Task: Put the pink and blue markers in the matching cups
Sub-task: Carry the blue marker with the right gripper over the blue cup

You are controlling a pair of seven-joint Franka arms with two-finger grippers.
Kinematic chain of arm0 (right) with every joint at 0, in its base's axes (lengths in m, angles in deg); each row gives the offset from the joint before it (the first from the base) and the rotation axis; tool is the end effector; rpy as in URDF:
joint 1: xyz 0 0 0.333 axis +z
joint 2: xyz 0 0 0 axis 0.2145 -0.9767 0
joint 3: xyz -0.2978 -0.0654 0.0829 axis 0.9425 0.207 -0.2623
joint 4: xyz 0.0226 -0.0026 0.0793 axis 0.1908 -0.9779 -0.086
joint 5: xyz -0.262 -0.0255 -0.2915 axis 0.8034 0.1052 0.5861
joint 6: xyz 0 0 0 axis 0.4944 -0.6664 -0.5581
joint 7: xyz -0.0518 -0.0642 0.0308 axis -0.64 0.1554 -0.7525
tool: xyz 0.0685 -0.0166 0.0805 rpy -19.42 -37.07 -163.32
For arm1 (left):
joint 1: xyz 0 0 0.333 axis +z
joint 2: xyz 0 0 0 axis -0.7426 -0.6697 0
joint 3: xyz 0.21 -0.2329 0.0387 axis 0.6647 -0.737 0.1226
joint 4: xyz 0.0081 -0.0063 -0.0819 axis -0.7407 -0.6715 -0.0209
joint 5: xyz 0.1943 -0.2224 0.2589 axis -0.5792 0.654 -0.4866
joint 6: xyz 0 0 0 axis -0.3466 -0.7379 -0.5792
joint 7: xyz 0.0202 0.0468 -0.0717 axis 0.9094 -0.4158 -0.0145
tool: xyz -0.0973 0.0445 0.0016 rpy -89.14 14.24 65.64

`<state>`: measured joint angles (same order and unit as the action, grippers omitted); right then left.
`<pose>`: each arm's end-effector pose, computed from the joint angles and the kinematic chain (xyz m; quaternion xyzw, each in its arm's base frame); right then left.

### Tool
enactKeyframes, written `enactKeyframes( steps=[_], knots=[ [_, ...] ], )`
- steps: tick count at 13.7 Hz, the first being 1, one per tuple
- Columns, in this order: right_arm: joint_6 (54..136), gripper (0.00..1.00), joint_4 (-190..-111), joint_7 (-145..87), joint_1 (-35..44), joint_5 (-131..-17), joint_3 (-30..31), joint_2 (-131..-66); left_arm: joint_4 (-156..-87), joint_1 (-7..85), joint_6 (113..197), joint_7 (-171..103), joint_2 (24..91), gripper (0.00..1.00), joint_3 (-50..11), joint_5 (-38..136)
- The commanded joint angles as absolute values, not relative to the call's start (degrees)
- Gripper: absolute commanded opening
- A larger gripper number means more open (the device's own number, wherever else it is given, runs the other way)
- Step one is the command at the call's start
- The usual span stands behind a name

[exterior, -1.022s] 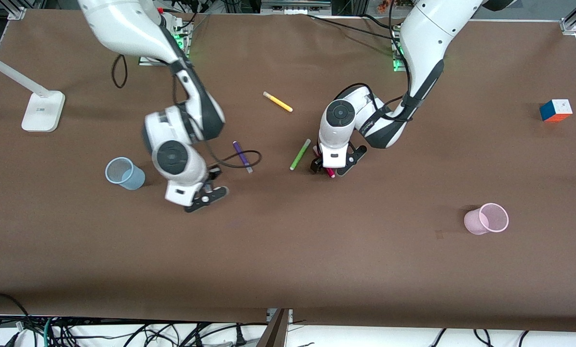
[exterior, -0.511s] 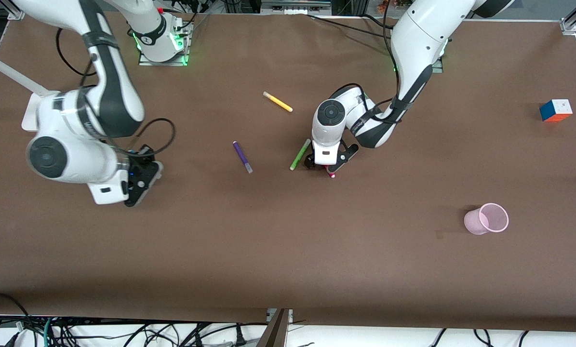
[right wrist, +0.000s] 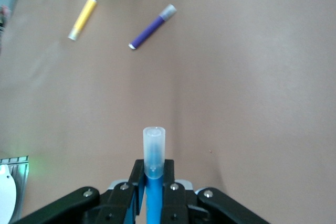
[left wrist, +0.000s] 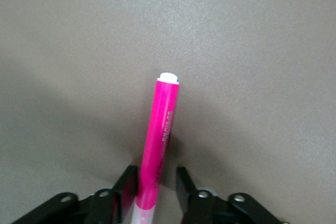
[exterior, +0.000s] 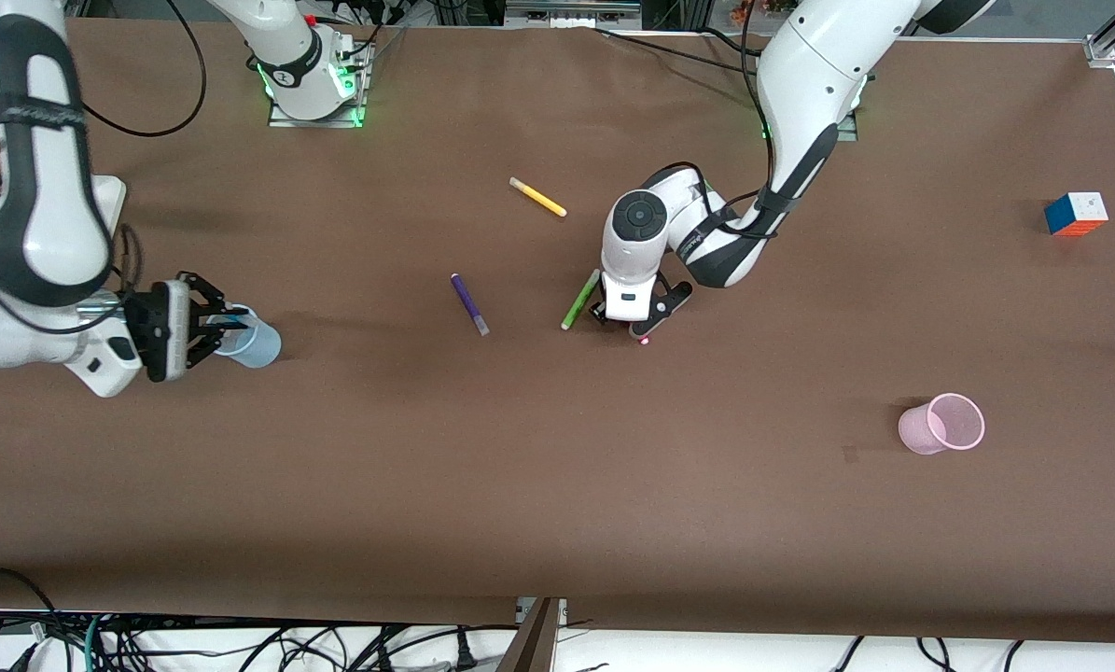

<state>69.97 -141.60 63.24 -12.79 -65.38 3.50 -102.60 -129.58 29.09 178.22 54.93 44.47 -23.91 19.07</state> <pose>0.6322 -0.0381 0.3404 -0.7219 -0.6207 -0.0205 0.3052 0.4782 -0.4103 0.1711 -0.9353 -0.3536 0.0108 0.0060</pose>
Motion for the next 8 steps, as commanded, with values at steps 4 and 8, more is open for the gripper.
enactKeyframes(
  steps=[4,8],
  knots=[
    [65.4,0.00,-141.7,81.2,-18.8,-75.4,2.9,-107.9,-129.4,29.2,177.7,55.1,44.9,0.00,-23.4,16.7],
    [65.2,0.00,-141.5,86.6,-19.9,-78.7,2.9,-110.1,-129.4,32.4,169.1,45.4,52.4,0.00,-24.2,18.1]
  ],
)
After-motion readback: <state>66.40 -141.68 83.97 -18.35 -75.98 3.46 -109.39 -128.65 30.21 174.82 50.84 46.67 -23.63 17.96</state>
